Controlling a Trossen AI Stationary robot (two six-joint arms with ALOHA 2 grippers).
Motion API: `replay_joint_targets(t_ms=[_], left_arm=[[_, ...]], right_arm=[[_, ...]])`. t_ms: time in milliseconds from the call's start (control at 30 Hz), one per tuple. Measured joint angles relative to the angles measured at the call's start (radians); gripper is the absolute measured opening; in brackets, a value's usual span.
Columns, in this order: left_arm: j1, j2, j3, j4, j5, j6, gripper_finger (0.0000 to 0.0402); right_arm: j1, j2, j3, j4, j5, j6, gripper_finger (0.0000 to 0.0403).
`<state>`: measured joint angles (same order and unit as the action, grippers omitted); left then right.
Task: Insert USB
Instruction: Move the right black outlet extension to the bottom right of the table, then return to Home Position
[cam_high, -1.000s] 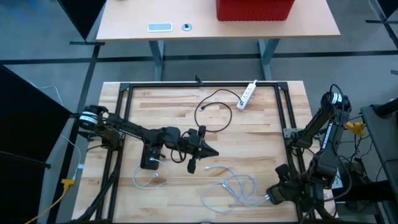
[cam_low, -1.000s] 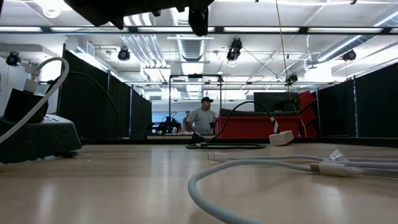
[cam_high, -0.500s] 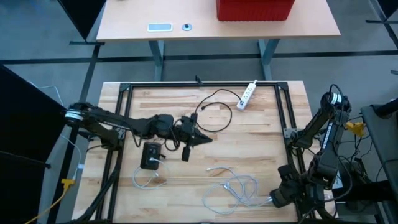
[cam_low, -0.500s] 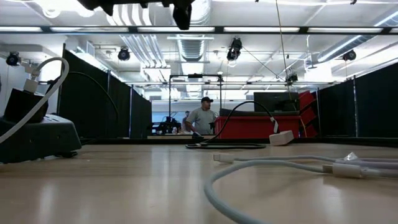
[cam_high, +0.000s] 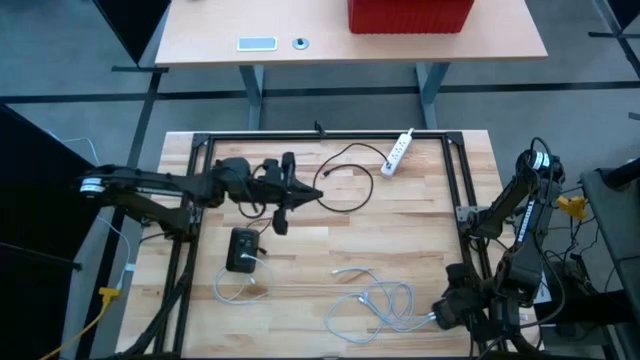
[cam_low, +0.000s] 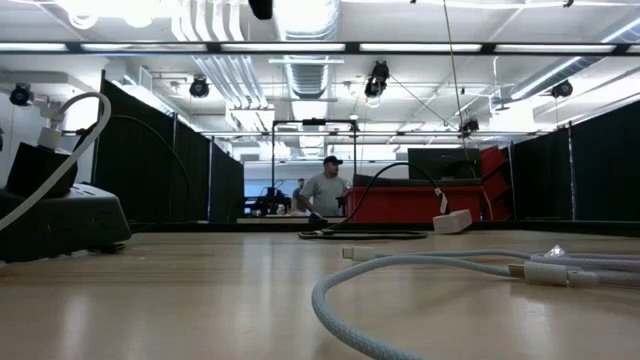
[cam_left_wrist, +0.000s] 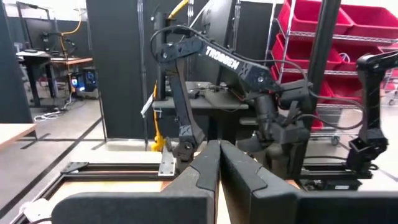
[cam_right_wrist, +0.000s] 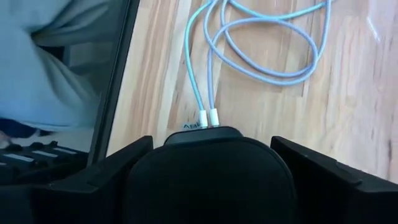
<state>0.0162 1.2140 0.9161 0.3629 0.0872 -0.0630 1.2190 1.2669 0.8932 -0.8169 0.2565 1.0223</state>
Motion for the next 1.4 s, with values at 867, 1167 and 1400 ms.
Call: replay_joint_targets(t_ms=[867,1167,1400], left_arm=[[0.053,-0.376,0.000,-0.509,0.038,0.025,0.0000],[0.249,-0.405,-0.001,-0.634,0.225,0.105,0.0000],[0.613,-0.454,0.000,-0.686,0.513,0.164,0.0000]], right_arm=[[-0.202,-0.197,0.327,-0.021,0.399,-0.770,0.0236],[-0.767,-0.412,0.331,0.235,0.075,-1.284,0.0045],[-1.160,-0.556,0.313,0.247,-0.125,-1.335,0.0017]])
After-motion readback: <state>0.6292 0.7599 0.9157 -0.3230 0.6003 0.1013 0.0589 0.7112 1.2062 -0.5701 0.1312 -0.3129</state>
